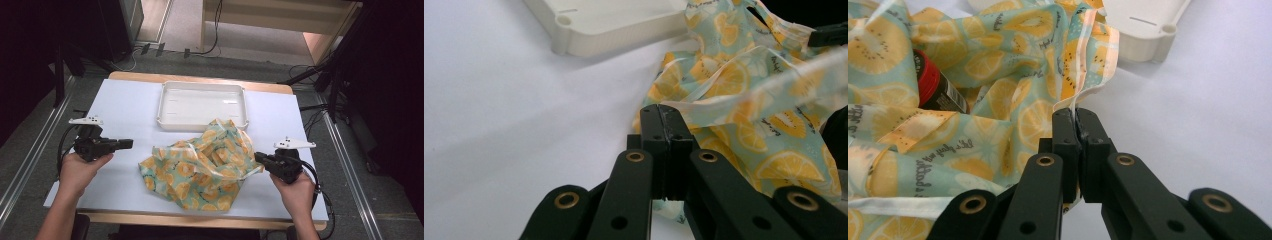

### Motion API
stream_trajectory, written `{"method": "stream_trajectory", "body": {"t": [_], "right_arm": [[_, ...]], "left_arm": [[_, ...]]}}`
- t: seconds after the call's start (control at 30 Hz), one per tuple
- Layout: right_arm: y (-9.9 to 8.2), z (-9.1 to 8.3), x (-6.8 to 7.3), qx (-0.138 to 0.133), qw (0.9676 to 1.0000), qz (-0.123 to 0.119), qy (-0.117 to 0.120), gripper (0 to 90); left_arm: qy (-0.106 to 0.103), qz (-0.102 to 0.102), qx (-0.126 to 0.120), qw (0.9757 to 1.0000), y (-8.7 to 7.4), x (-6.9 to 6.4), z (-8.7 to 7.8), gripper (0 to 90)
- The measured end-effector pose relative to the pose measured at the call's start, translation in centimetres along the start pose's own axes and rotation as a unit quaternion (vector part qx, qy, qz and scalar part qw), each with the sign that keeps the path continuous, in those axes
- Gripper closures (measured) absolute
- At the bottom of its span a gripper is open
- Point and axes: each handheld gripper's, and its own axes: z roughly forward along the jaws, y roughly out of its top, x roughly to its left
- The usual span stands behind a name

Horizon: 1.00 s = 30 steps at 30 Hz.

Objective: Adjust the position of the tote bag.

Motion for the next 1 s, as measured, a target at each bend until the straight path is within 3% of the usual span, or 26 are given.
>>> {"method": "stream_trajectory", "body": {"t": [0.07,0.17,0.27,0.37,0.5,0.63,0.73,0.8,1.0], "right_arm": [[-0.2,-0.1,-0.2,0.002,1.0000,0.002,0.001,89.2],[-0.2,0.1,-0.1,0.006,0.9999,0.002,0.010,88.3],[-0.1,0.2,0.0,0.004,0.9998,-0.004,0.017,79.1],[0.1,-0.3,-0.1,-0.009,0.9997,0.002,0.022,71.6],[0.6,-1.3,-0.5,-0.036,0.9987,0.015,0.034,68.2],[1.5,-2.0,-0.4,-0.053,0.9979,0.012,0.034,68.0],[2.1,-2.0,-0.2,-0.047,0.9979,0.007,0.043,74.4],[2.5,-1.6,0.1,-0.037,0.9978,0.002,0.056,78.5],[4.2,0.1,0.8,-0.027,0.9974,-0.020,0.063,85.3]], "left_arm": [[-0.011,-0.006,0.000,0.9999,-0.3,0.2,0.0,90.0],[-0.021,0.002,0.004,0.9998,-0.2,-0.2,0.4,90.0],[-0.025,0.015,0.011,0.9995,0.1,-0.8,0.9,90.0],[-0.030,0.022,0.014,0.9992,0.5,-1.4,1.2,90.0],[-0.035,0.035,0.017,0.9986,1.2,-2.1,1.6,85.6],[-0.047,0.043,0.017,0.9978,2.1,-2.8,2.3,81.6],[-0.054,0.049,0.020,0.9972,2.8,-3.3,2.9,78.0],[-0.058,0.052,0.020,0.9968,3.3,-3.5,3.2,76.1],[-0.065,0.060,0.029,0.9957,4.7,-4.0,4.3,68.2]]}}
